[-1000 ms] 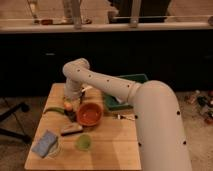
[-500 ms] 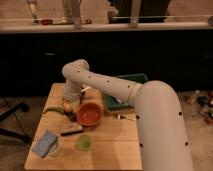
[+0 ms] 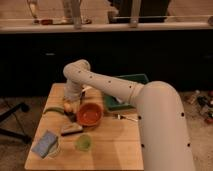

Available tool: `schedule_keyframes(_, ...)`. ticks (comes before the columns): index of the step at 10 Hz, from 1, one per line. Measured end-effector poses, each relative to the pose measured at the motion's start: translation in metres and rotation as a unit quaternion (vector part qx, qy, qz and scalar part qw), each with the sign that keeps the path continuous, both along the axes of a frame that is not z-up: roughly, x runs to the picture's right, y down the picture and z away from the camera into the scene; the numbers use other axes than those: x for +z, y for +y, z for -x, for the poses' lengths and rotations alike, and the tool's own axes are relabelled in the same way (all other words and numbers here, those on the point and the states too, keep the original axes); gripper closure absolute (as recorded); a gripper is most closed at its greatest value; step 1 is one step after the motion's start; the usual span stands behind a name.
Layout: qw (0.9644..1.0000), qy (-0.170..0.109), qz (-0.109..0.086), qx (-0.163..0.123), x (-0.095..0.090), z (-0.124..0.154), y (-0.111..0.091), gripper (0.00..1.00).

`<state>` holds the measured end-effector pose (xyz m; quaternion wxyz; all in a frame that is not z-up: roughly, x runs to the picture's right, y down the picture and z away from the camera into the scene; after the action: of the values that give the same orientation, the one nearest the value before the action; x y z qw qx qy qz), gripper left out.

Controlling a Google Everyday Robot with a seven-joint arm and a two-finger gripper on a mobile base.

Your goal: Place apple in metal cup

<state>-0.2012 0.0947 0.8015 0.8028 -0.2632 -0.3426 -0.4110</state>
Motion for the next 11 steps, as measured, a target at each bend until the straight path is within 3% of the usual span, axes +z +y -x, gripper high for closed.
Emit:
schedule_keyframes(2, 1.0, 0.0, 0.002, 0.001, 0.0005, -0.0001, 0.0001, 0.36)
schedule_keyframes(4, 1.0, 0.001, 0.004, 0.001, 0.0014, -0.0001, 0.0005, 0.21)
schedule_keyframes(11, 1.0, 0.0, 0.007, 0.0, 0.0033, -0.0002, 0.0009, 0.2)
